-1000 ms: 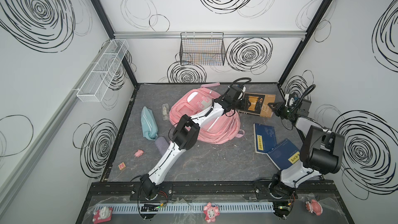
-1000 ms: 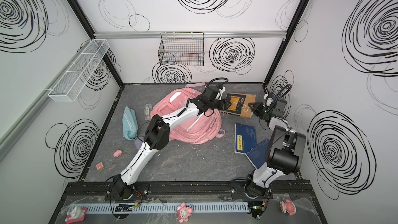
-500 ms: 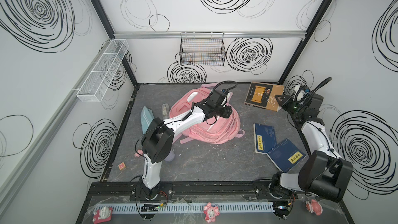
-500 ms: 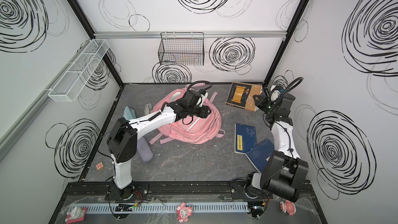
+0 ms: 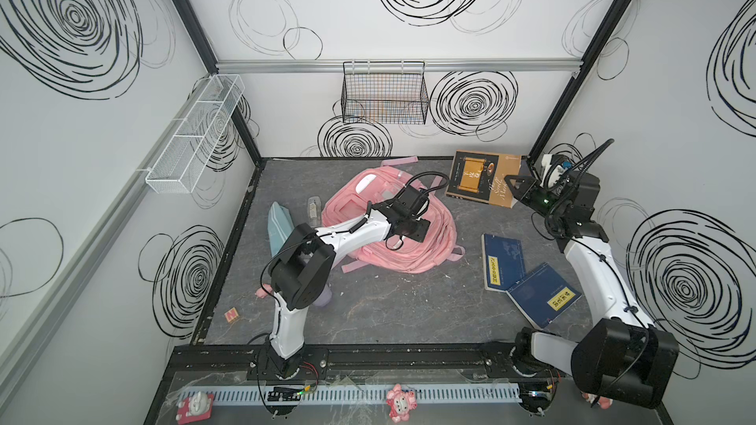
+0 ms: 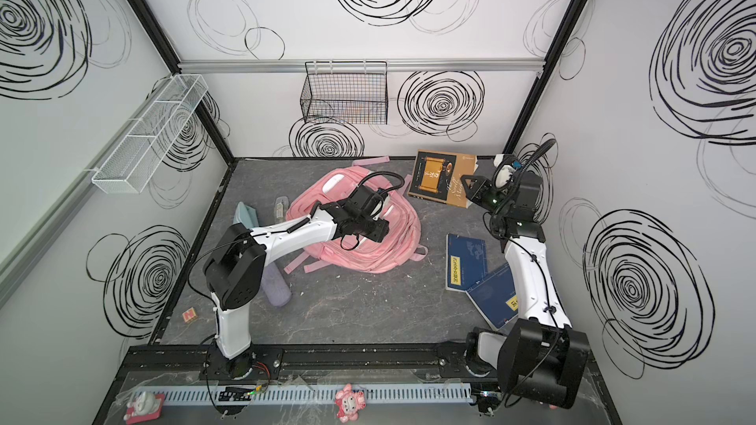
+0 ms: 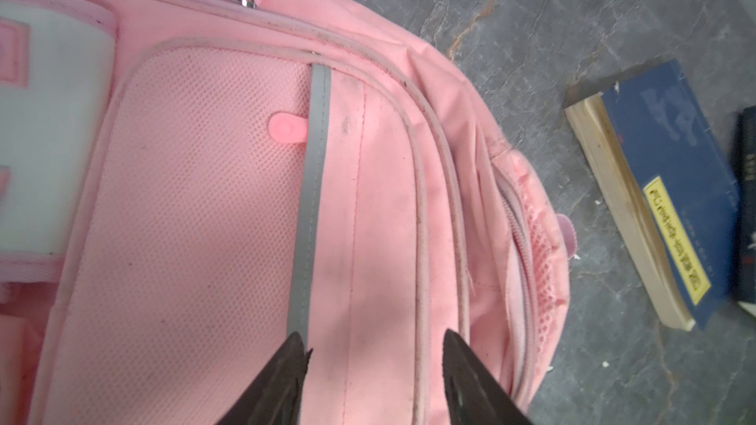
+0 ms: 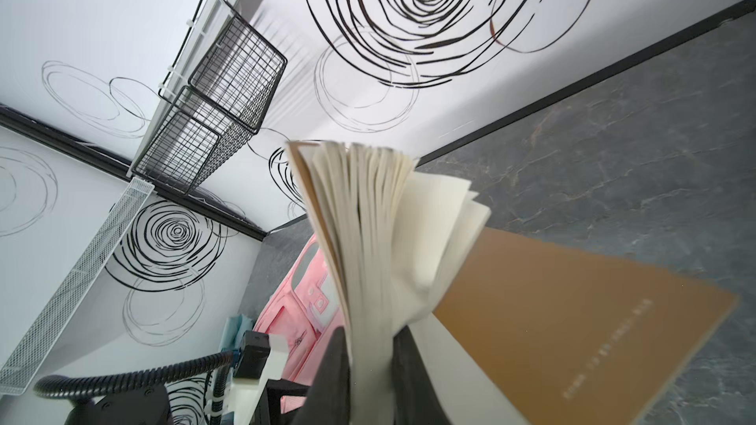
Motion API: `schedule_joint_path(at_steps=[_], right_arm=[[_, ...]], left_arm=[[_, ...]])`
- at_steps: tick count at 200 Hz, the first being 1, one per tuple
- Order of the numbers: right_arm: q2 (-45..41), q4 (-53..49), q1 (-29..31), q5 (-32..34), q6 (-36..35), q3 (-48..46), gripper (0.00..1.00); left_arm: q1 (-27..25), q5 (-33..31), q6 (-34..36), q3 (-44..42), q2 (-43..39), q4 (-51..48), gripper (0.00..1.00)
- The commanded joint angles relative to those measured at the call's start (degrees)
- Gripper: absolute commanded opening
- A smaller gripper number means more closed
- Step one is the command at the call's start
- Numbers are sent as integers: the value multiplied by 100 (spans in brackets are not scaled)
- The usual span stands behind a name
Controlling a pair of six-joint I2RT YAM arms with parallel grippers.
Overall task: Pack the student bag
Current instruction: 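Lift the brown book upright with the right gripper while left gripper holds backpack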
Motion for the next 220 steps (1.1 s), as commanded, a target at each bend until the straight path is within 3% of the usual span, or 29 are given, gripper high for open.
schedule_joint_path(at_steps=[1,65,80,176,201,220], right_arm=[[-254,97,26,-36,-21,104,0],[-609,233,21,-130,-133,-571,0],[-620,255,16,-151,-143,-615,0],[-659,165,-95,-199,-267,-566,0],[-698,122,-146,-255,-274,-550,0],[-750,24,-190,-291,-302,-499,0]], left_arm=[[55,-100,445,37,-31,-343,59],[-46,-37,651,-112,-153,-438,61],[-120,-267,733,-145,-117,-354,60],[-279,-230,791,261,539,-515,59],[-254,-365,748,355,649,-541,51],[-183,-406,664,390,621,-518,31]])
